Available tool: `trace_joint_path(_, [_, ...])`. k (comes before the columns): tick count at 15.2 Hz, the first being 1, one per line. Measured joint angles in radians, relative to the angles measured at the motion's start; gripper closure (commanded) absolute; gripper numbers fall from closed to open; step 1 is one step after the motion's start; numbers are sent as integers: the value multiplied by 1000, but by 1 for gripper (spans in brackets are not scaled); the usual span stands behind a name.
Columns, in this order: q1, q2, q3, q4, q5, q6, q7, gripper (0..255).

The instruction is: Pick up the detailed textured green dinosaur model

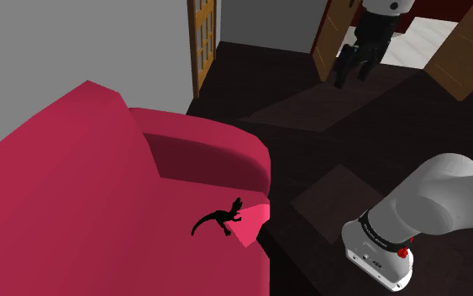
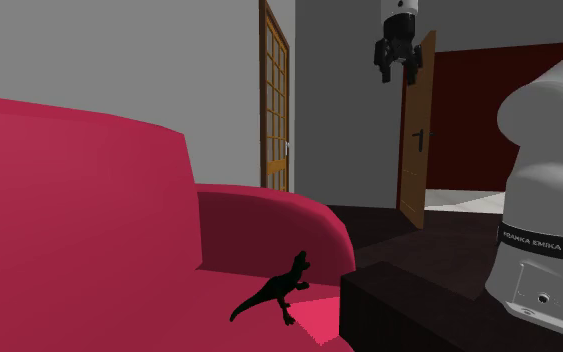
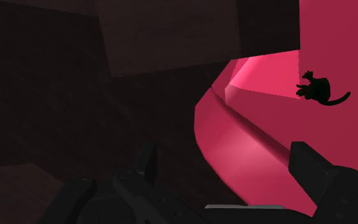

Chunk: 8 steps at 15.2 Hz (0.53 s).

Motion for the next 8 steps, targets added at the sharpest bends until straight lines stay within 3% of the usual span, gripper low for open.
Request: trace_joint_path(8, [28, 135, 55, -50, 42, 115, 44, 0])
